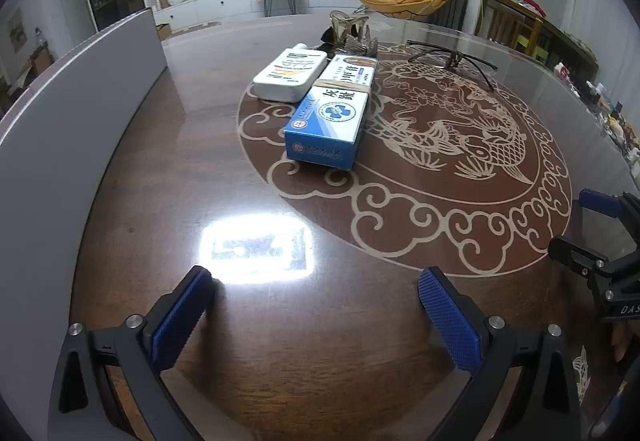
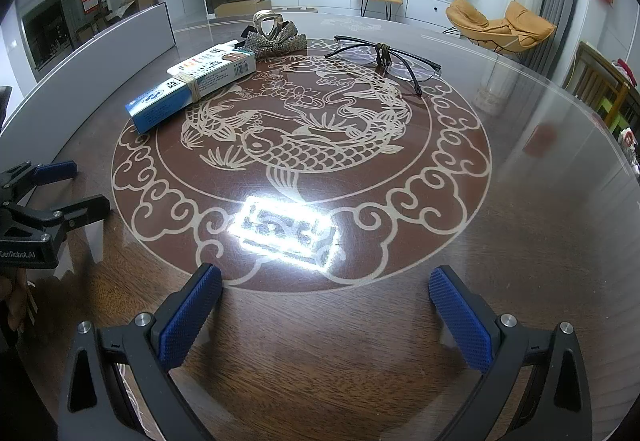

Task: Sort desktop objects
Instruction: 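Grasp the blue-and-white ointment box with the left gripper and lift it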

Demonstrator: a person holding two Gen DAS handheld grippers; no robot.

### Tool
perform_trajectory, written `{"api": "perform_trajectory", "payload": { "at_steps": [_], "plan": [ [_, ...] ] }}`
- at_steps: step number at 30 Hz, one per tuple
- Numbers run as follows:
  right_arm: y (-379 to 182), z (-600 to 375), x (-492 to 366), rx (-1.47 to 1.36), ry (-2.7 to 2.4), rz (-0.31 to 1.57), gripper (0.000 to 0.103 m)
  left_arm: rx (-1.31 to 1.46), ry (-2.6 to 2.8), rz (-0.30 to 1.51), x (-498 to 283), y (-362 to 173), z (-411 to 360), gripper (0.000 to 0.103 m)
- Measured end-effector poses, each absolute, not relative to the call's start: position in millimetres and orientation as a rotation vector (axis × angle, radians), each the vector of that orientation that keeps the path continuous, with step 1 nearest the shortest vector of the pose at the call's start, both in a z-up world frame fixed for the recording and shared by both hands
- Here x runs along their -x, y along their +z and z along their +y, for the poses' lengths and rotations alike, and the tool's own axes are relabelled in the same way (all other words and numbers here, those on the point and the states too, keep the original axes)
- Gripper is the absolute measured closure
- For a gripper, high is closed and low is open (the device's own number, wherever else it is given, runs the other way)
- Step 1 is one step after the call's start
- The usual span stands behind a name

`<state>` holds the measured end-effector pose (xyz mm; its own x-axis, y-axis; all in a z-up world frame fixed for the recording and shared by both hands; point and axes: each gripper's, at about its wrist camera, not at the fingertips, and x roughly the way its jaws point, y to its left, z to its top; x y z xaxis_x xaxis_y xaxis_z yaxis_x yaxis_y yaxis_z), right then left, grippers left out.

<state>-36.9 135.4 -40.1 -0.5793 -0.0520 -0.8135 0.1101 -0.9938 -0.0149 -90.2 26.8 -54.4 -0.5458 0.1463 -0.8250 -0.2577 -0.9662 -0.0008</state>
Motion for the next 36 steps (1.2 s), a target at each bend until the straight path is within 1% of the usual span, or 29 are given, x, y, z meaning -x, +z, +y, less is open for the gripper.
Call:
{"api": "perform_trajectory", "payload": {
  "at_steps": [5, 11, 13, 14, 15, 16, 17, 18, 20, 26, 30, 32, 33, 34, 36],
  "plan": [
    [-41, 135, 37, -1.393, -2.712, 0.097, 0.000, 1.341, 2.484, 0.242, 131, -55, 44, 0.000],
    [-41, 135, 37, -1.393, -2.712, 0.097, 0.000, 1.381, 2.492, 0.232, 196, -55, 70, 0.000],
    [-41, 135, 37, -1.393, -2.712, 0.097, 0.000, 1.398, 2.485, 0.235, 207, -54, 76, 0.000],
    [-41, 135, 38, -1.393, -2.712, 0.097, 0.000, 1.396, 2.499, 0.231, 210, -53, 78, 0.003],
    [-41, 135, 37, -1.393, -2.712, 0.097, 0.000, 1.368, 2.523, 0.221, 210, -50, 79, 0.025],
    [-41, 135, 38, -1.393, -2.712, 0.097, 0.000, 1.334, 2.547, 0.211, 207, -46, 78, 0.054],
    [-41, 135, 38, -1.393, -2.712, 0.097, 0.000, 1.322, 2.553, 0.196, 204, -44, 78, 0.059],
    [-41, 135, 38, -1.393, -2.712, 0.097, 0.000, 1.320, 2.556, 0.195, 201, -44, 77, 0.059],
    [-41, 135, 38, -1.393, -2.712, 0.097, 0.000, 1.295, 2.580, 0.205, 184, -45, 73, 0.059],
    [-41, 135, 38, -1.393, -2.712, 0.097, 0.000, 1.319, 2.713, 0.104, 108, -46, 23, 0.058],
    [-41, 135, 38, -1.393, -2.712, 0.097, 0.000, 1.335, 2.736, 0.052, 87, -47, -7, 0.057],
    [-41, 135, 38, -1.393, -2.712, 0.097, 0.000, 1.343, 2.721, 0.055, 87, -48, -13, 0.036],
    [-41, 135, 38, -1.393, -2.712, 0.097, 0.000, 1.368, 2.712, 0.053, 89, -50, -13, 0.008],
    [-41, 135, 38, -1.393, -2.712, 0.097, 0.000, 1.408, 2.691, 0.056, 93, -54, -10, 0.000],
    [-41, 135, 38, -1.393, -2.712, 0.097, 0.000, 1.416, 2.671, 0.098, 97, -54, -7, 0.000]
  ]
}}
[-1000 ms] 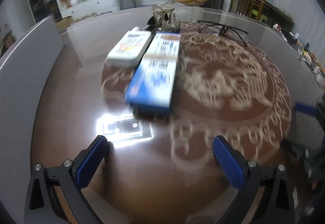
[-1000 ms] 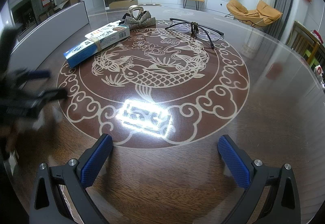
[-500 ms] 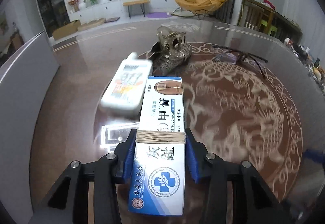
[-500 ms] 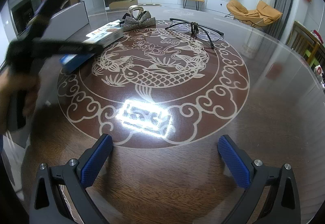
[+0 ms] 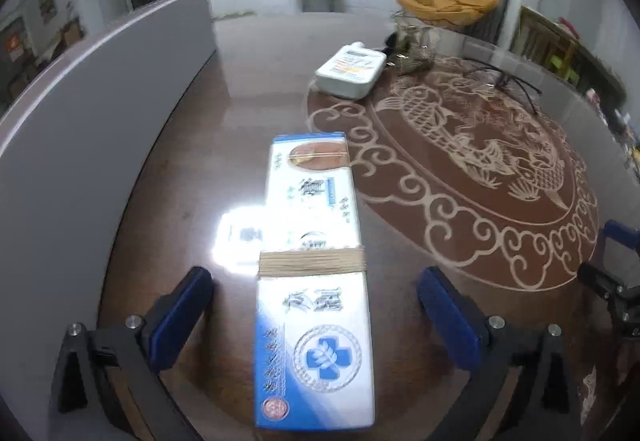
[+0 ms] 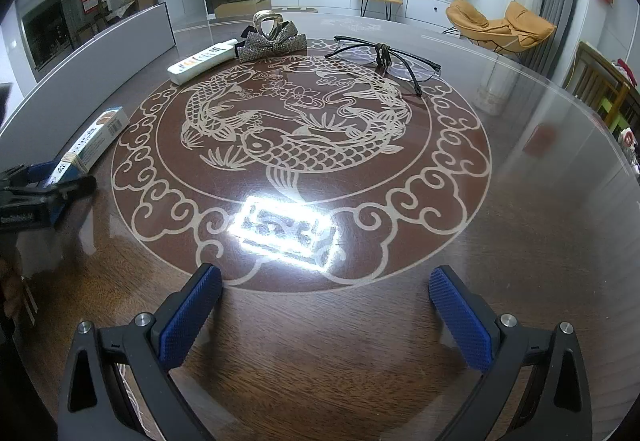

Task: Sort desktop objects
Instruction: 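Grasp the blue-and-white ointment box with the left gripper and lift it, then grasp the eyeglasses with the right gripper while the left gripper holds the ointment box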

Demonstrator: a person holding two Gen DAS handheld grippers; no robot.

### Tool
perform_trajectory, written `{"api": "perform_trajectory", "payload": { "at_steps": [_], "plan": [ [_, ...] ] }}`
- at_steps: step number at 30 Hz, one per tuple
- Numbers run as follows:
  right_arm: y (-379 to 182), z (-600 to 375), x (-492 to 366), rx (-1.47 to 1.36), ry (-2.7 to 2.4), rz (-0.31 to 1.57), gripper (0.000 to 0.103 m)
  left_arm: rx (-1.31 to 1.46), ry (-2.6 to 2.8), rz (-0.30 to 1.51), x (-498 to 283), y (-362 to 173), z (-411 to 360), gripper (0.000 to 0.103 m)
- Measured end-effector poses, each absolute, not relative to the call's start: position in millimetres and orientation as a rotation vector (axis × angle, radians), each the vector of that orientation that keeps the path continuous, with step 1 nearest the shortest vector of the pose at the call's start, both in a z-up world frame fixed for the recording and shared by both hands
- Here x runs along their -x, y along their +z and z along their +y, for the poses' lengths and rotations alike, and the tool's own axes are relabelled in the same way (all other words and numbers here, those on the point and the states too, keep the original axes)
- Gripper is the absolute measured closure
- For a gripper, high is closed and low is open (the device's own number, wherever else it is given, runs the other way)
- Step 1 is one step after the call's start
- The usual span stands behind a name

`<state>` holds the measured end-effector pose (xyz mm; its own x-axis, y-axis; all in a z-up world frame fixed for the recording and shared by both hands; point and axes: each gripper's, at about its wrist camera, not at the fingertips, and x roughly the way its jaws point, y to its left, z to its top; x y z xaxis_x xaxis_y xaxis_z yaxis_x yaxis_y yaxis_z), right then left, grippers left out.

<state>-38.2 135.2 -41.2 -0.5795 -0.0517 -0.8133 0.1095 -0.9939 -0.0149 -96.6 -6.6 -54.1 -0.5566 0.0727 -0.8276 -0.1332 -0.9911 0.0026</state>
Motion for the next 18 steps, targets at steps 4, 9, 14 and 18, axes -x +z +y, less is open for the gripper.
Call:
{"api": "perform_trajectory", "payload": {
  "at_steps": [4, 9, 14, 18],
  "plan": [
    [-41.0, 135.1, 38.0, -1.393, -2.713, 0.098, 0.000, 1.413, 2.670, 0.096, 94.3, -55.9, -6.8, 0.000],
    [-41.0, 135.1, 37.8, -1.393, -2.713, 0.098, 0.000, 1.409, 2.675, 0.096, 92.3, -56.2, -7.6, 0.000],
    [-41.1, 135.1, 38.0, -1.393, -2.713, 0.098, 0.000, 1.408, 2.675, 0.095, 91.8, -56.3, -8.0, 0.000],
    [-40.8, 135.2, 37.9, -1.393, -2.713, 0.098, 0.000, 1.408, 2.675, 0.095, 92.0, -56.2, -7.8, 0.000]
  ]
}}
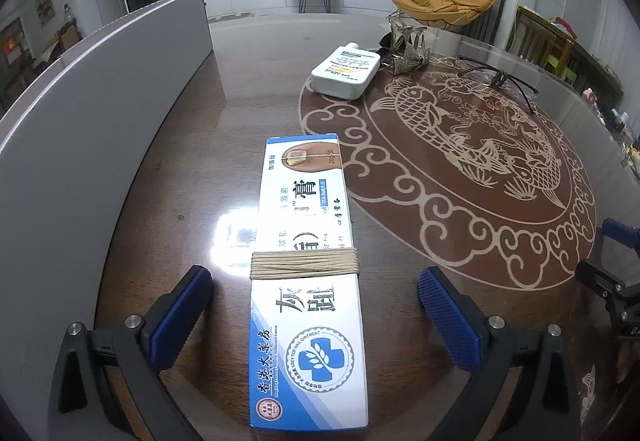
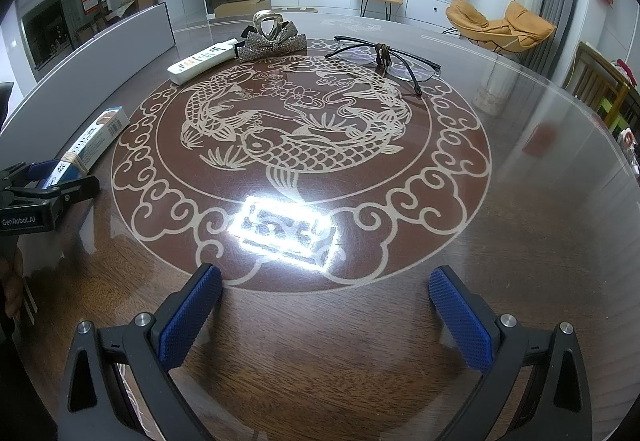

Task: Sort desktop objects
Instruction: 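Grasp the eyeglasses with the right gripper while the left gripper holds the ointment box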

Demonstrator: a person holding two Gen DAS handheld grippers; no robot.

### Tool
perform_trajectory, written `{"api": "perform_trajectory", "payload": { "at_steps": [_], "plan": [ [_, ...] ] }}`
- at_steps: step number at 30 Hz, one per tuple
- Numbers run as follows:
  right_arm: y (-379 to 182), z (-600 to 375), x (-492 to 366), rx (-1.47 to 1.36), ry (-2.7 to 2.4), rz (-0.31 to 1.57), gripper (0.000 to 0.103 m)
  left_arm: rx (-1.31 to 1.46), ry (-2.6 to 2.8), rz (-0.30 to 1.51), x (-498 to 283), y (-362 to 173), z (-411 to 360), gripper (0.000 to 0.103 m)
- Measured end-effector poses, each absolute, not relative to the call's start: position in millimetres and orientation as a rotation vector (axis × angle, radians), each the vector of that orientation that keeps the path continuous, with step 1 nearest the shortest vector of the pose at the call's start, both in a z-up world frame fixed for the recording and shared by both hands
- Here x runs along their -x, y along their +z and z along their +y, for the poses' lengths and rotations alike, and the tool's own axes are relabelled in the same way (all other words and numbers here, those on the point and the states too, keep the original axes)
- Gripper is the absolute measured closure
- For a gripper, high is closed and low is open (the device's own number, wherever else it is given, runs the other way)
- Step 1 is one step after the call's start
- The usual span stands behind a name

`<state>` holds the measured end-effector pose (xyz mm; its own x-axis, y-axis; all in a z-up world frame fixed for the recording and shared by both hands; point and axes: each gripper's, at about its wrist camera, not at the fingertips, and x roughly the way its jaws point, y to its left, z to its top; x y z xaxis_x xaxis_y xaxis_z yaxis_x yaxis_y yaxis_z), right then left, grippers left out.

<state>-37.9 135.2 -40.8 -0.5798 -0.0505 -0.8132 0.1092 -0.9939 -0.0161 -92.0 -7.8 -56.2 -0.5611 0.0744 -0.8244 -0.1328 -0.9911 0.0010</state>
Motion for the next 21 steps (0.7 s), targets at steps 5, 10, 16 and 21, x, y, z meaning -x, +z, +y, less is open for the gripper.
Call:
{"api": "perform_trajectory", "payload": {
  "at_steps": [5, 10, 16, 21],
  "plan": [
    [-41, 135, 39, -1.392, -2.709, 0.097, 0.000, 1.408, 2.674, 0.095, 92, -56, -8, 0.000],
    [-32, 141, 85, -1.387, -2.597, 0.347, 0.000, 1.407, 2.675, 0.095, 92, -56, -8, 0.000],
    [-6, 173, 195, -1.331, -2.647, 0.409, 0.000, 1.407, 2.674, 0.093, 92, -56, -8, 0.000],
    [-21, 177, 256, -1.467, -2.623, 0.339, 0.001, 1.406, 2.674, 0.093, 93, -56, -8, 0.000]
  ]
}}
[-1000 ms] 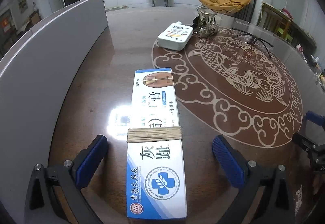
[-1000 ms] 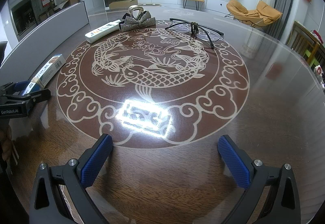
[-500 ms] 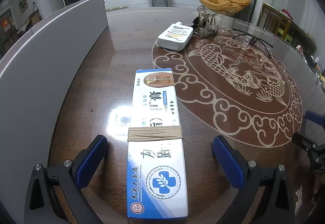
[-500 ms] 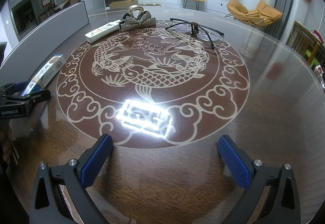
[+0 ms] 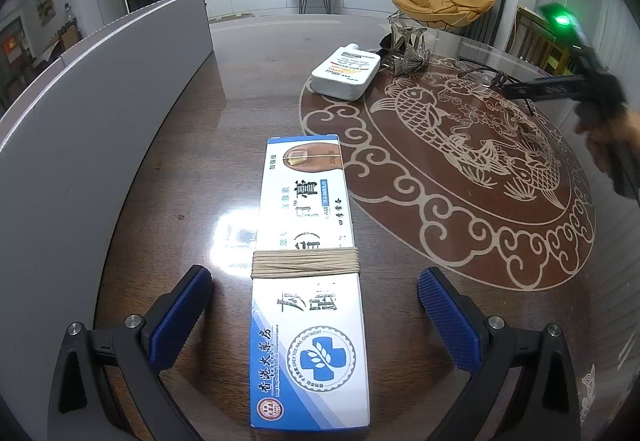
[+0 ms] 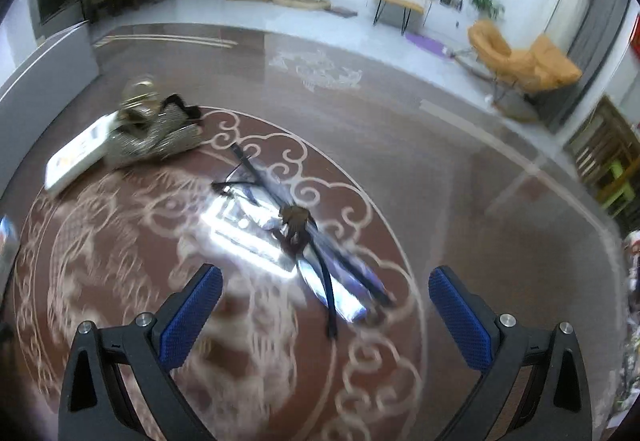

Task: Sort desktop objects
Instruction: 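Grasp the eyeglasses with the right gripper while the left gripper holds the ointment box, then lift the eyeglasses with the right gripper while the left gripper holds the ointment box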

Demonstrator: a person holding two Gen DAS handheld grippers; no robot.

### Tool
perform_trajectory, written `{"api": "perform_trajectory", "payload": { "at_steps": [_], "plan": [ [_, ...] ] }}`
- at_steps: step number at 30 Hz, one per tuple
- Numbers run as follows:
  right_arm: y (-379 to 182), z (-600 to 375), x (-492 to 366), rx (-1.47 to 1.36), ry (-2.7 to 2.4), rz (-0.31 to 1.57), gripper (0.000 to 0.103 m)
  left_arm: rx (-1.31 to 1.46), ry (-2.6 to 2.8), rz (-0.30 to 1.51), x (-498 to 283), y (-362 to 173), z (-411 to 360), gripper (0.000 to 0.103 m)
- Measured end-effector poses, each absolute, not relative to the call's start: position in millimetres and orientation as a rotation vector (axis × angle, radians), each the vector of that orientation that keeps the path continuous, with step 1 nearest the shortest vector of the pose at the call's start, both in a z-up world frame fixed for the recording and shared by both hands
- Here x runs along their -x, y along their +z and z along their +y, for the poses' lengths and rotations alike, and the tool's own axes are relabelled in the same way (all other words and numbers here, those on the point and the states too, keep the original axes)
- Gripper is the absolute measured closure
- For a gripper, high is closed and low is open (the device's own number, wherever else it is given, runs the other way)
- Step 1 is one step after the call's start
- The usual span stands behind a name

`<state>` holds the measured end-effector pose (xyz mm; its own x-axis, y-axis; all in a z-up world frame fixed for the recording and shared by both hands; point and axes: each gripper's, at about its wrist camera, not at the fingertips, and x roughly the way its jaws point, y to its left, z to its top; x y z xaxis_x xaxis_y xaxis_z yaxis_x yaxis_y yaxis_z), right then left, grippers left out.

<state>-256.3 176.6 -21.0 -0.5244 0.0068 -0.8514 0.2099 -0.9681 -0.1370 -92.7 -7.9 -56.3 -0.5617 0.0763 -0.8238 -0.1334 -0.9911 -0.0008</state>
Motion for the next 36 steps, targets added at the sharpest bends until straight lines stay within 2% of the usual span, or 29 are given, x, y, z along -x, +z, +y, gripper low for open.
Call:
{"api": "perform_trajectory", "payload": {
  "at_steps": [3, 4, 5, 6, 8, 10, 15, 21, 24, 25, 26, 28, 31, 32, 34, 36],
  "plan": [
    [-26, 169, 269, -1.466, -2.603, 0.318, 0.008, 1.406, 2.674, 0.093, 93, -56, -8, 0.000],
    [-26, 167, 272, -1.463, -2.595, 0.295, 0.018, 1.406, 2.674, 0.093, 93, -56, -8, 0.000],
    [-26, 167, 274, -1.455, -2.583, 0.250, 0.036, 1.406, 2.674, 0.093, 93, -56, -8, 0.000],
    [-24, 167, 274, -1.446, -2.566, 0.185, 0.045, 1.405, 2.674, 0.093, 92, -56, -8, 0.000],
    [-22, 163, 270, -1.428, -2.575, 0.185, 0.075, 1.405, 2.674, 0.093, 93, -57, -8, 0.000],
    [-23, 155, 261, -1.415, -2.573, 0.207, 0.084, 1.406, 2.674, 0.092, 93, -56, -8, 0.000],
    [-24, 130, 211, -1.405, -2.551, 0.143, 0.085, 1.405, 2.676, 0.095, 92, -55, -9, 0.000],
    [-27, 97, 89, -1.373, -2.540, 0.087, 0.085, 1.404, 2.676, 0.095, 92, -55, -9, 0.000],
    [-27, 90, 45, -1.350, -2.582, 0.065, 0.080, 1.404, 2.676, 0.095, 92, -55, -9, 0.000],
    [-29, 88, 37, -1.339, -2.608, 0.093, 0.067, 1.404, 2.676, 0.095, 92, -55, -9, 0.000],
    [-30, 86, 34, -1.328, -2.619, 0.121, 0.041, 1.404, 2.676, 0.095, 92, -55, -9, 0.000],
    [-35, 83, 32, -1.323, -2.636, 0.202, 0.022, 1.404, 2.675, 0.095, 92, -55, -9, 0.000],
    [-37, 90, 46, -1.317, -2.626, 0.192, 0.018, 1.404, 2.676, 0.096, 92, -55, -8, 0.000],
    [-38, 94, 47, -1.325, -2.620, 0.163, 0.010, 1.403, 2.676, 0.095, 92, -55, -8, 0.000],
    [-40, 95, 50, -1.334, -2.612, 0.155, 0.000, 1.403, 2.676, 0.095, 92, -55, -8, 0.000],
    [-41, 90, 51, -1.340, -2.602, 0.180, 0.000, 1.403, 2.676, 0.096, 92, -55, -8, 0.000]
  ]
}}
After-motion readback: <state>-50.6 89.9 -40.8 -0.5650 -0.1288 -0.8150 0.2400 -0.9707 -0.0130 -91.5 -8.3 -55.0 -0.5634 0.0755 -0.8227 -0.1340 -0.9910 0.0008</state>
